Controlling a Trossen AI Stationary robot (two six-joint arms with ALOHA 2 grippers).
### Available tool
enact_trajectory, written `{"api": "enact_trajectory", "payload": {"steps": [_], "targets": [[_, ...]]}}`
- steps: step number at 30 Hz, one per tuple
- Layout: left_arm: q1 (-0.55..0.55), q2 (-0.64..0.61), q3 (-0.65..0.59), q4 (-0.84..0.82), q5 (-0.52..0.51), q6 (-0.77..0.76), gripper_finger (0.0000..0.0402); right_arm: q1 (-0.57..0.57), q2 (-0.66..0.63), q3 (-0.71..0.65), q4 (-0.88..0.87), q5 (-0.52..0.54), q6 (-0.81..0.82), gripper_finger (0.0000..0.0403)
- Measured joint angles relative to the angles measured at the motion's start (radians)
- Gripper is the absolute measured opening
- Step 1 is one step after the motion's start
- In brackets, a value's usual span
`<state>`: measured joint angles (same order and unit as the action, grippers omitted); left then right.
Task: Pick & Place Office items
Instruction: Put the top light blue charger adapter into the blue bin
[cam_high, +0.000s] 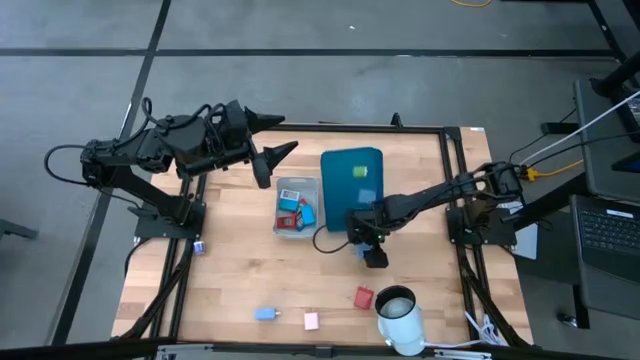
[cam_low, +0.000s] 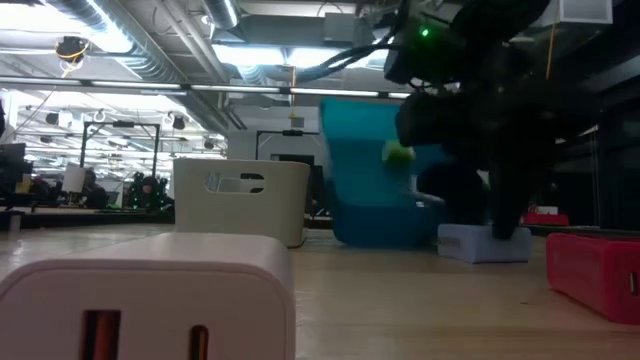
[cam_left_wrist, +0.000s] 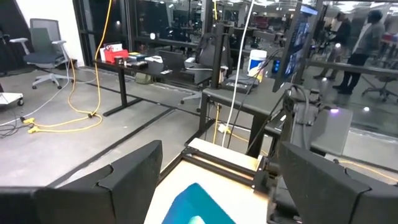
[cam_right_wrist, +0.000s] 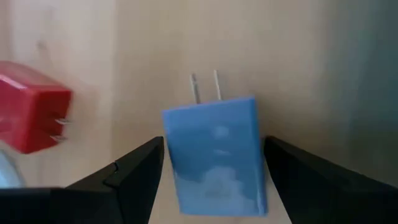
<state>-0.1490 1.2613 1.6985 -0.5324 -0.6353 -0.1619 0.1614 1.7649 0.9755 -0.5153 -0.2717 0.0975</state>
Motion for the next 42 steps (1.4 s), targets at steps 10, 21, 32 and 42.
{"api": "enact_trajectory", "payload": {"steps": [10,21,32,42], "targets": [[0.0,0.0,0.0,-0.003,0.015,-0.008,0.0313,0.012,-0.003,0.006,-0.018,0.005,0.025,0.0284],[0.0,0.0,0.0,-0.003,0.026,-0.013,0.0313,0.01,-0.011,0.149,-0.069,-0.005,0.029,0.0284],[0.0,-0.018,0.001,-0.108,0.024,-0.059,0.0313,0.053,-0.011,0.188,-0.166,0.055,0.067,0.0284],[0.0,-0.027,0.001,-0.124,0.018,-0.054,0.0313,0.102,-0.011,0.137,-0.164,0.188,0.109,0.0284]]}}
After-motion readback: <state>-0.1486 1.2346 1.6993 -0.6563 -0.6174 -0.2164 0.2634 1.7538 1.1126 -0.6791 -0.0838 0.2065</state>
